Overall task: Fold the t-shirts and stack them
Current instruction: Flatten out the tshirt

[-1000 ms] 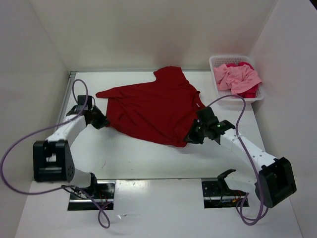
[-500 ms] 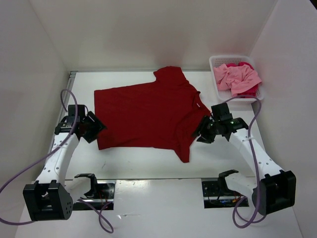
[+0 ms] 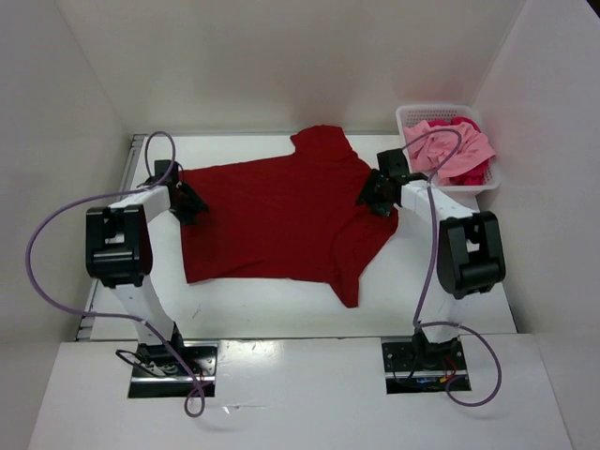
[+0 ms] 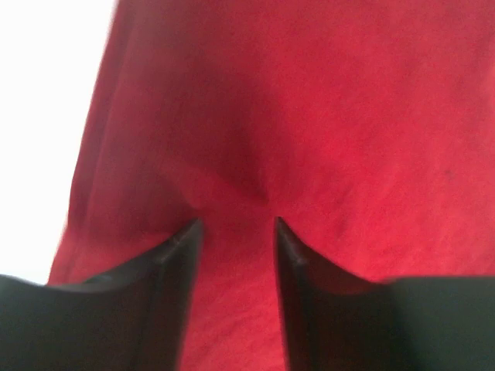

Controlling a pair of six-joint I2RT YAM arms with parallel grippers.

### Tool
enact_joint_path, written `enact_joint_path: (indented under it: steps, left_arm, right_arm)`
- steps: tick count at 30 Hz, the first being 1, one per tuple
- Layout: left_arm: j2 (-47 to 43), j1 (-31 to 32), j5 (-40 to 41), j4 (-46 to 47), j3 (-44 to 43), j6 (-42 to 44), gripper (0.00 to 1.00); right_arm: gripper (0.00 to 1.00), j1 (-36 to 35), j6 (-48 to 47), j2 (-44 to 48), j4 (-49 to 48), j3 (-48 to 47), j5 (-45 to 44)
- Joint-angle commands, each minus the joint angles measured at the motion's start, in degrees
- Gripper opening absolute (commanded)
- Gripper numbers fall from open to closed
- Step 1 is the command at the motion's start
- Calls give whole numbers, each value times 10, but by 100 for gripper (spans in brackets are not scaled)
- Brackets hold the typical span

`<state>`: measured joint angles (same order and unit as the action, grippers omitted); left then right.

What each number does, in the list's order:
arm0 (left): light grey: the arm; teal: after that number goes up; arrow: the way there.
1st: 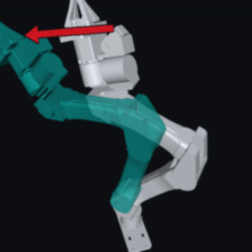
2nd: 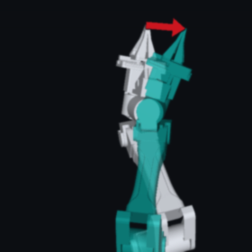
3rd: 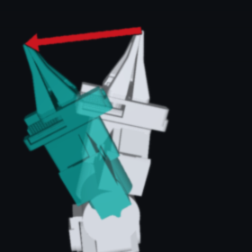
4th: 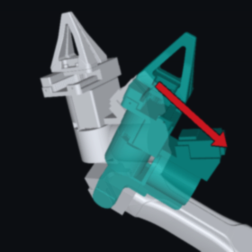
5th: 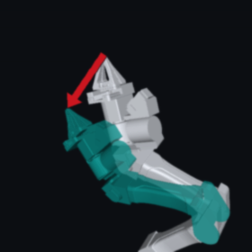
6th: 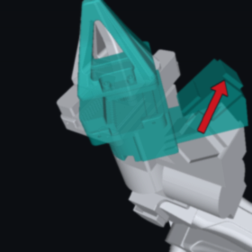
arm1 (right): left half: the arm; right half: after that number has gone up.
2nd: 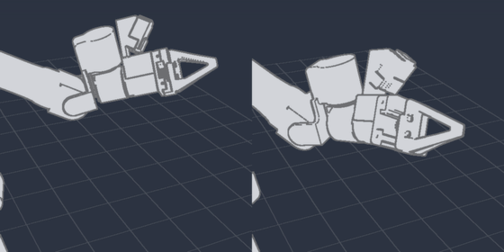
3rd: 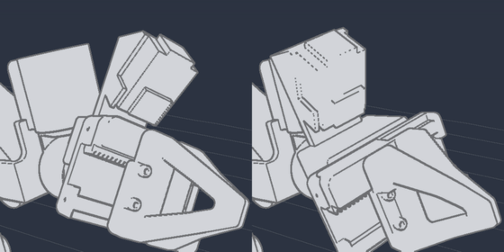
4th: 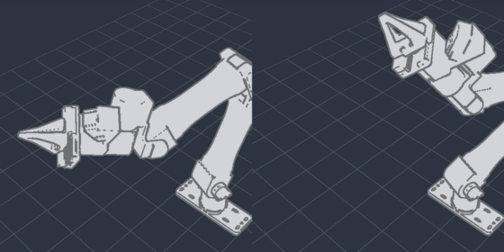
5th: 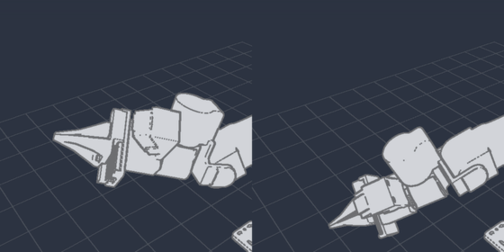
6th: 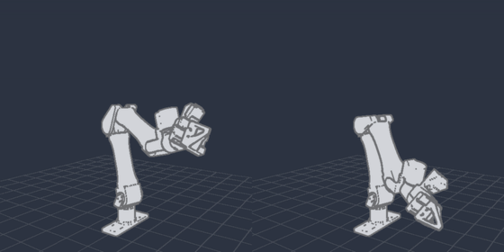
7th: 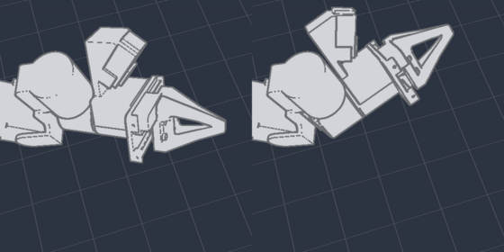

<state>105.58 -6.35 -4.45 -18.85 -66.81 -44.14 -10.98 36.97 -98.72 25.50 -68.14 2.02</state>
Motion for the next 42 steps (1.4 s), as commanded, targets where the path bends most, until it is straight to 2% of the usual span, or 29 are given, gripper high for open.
enact_joint_path:
  steps: [1, 5, 8, 11, 12, 13, 15, 18, 21, 23, 27, 31, 35, 38, 42]
  left_arm:
    - [69, -2, -28, 35, -38, 8, 48]
    - [102, -2, -28, 41, -60, 8, 26]
    - [123, -15, -28, 41, -90, 8, 13]
    - [143, -15, -28, 46, -125, 8, 7]
    - [148, -15, -28, 46, -137, 2, 3]
    - [148, -20, -28, 46, -147, 2, 3]
    - [155, -20, -35, 46, -180, -3, 2]
    - [142, -27, -49, 34, -205, -9, 0]
    - [81, -32, -55, 40, -196, -9, 0]
    - [21, -45, -63, 40, -165, -3, 0]
    - [-85, -74, -83, 60, -98, -16, 0]
    - [-198, -79, -94, 55, -84, -21, 0]
    - [-265, -100, -124, 38, -99, -38, 0]
    - [-286, -106, -149, 25, -121, -45, 0]
    - [-300, -106, -144, -12, -192, -32, 0]
  right_arm:
    - [59, 10, -27, -46, -40, -49, -83]
    - [60, 17, -22, -150, -41, -115, -89]
    - [47, 11, -22, -205, -33, -161, -81]
    - [27, 11, -15, -227, -52, -193, -45]
    - [12, 11, -15, -240, -52, -207, -40]
    - [7, 11, -15, -248, -52, -241, -33]
    - [0, 6, -15, -274, -47, -283, -33]
    - [0, 6, -9, -282, -21, -378, -23]
    - [0, 6, -15, -232, -35, -363, -17]
    - [0, 6, -21, -161, -41, -339, -9]
    - [0, 6, -32, -39, -47, -246, -1]
    - [0, 6, -32, 71, -40, -191, 11]
    - [0, 11, -38, 187, -11, -190, 23]
    - [0, 11, -38, 230, 13, -215, 48]
    - [0, 25, -33, 278, 37, -263, 67]
